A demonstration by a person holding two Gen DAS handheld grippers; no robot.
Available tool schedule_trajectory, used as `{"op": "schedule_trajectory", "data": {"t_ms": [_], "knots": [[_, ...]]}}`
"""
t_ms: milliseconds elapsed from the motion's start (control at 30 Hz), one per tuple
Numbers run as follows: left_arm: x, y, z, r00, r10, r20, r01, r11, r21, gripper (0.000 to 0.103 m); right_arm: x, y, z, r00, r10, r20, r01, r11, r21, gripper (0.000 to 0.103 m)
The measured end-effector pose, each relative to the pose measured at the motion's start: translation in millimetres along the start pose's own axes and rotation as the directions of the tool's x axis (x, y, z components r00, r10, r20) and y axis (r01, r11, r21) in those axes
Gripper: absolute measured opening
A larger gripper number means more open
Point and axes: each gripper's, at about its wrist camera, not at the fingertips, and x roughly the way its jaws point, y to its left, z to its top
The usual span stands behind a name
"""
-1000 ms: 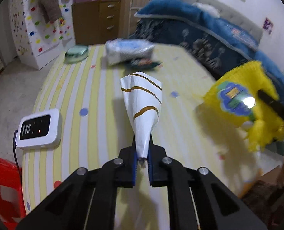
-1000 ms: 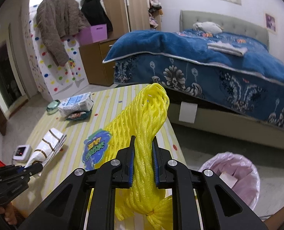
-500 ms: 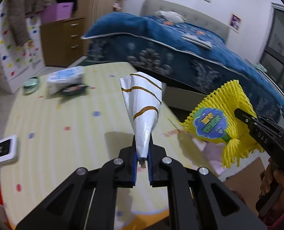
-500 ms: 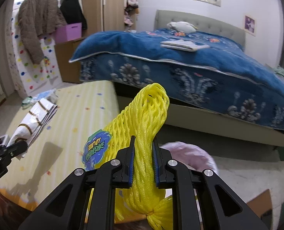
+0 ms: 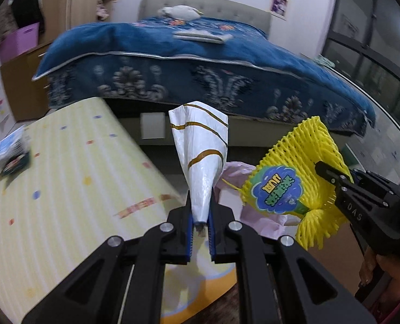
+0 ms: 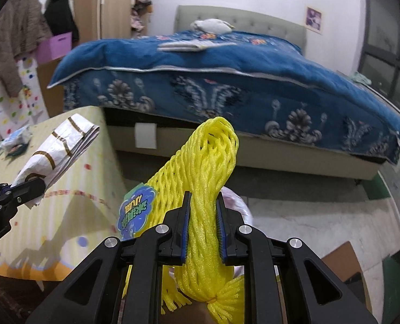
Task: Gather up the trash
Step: 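Carry bag and net over the wastebasket and open both tools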
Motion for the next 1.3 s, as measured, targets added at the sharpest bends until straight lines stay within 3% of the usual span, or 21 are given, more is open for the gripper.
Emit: {"op": "schedule_trajectory", "data": {"t_ms": [300,533,600,633,700,767,967,1100,1300], "knots": [[56.4,-38.8,11.6,0.995,-0.046,-0.084,0.052,0.996,0.069,0.008,44.0,-29.4,-11.1,0.996,-0.054,-0.064,0.057,0.997,0.048,0.019],[86.7,-43.5,20.6,0.99,-0.057,-0.132,0.07,0.992,0.1,0.008,79.3,-38.1,-12.5,0.993,-0.027,-0.113,0.037,0.996,0.084,0.019],[92.2,-42.8,23.8,0.988,-0.062,-0.141,0.077,0.992,0.103,0.012,90.1,-38.3,-13.0,0.992,-0.012,-0.129,0.024,0.996,0.091,0.023],[96.1,-42.5,25.4,0.987,-0.066,-0.148,0.082,0.991,0.102,0.018,94.6,-39.0,-13.6,0.991,-0.001,-0.133,0.014,0.995,0.096,0.025],[103.3,-42.9,27.8,0.984,-0.071,-0.163,0.089,0.991,0.102,0.039,105.8,-38.5,-15.0,0.988,0.022,-0.15,-0.007,0.995,0.102,0.053],[108.0,-41.8,28.0,0.982,-0.083,-0.172,0.1,0.991,0.093,0.059,110.9,-39.3,-15.4,0.989,0.04,-0.143,-0.023,0.993,0.119,0.067],[86.3,-24.2,28.4,0.987,-0.097,-0.128,0.1,0.995,0.02,0.063,87.7,-48.9,-15.9,0.993,0.033,-0.116,-0.014,0.986,0.164,0.068],[50.3,-6.8,26.4,0.998,-0.02,-0.058,0.02,1.0,0.005,0.065,52.0,-53.8,-15.8,0.997,0.045,-0.07,-0.032,0.982,0.184,0.068],[-2.4,19.9,15.7,0.997,0.071,0.01,-0.07,0.997,-0.04,0.067,3.5,-39.7,-3.9,0.997,0.074,0.007,-0.074,0.986,0.149,0.068]]}}
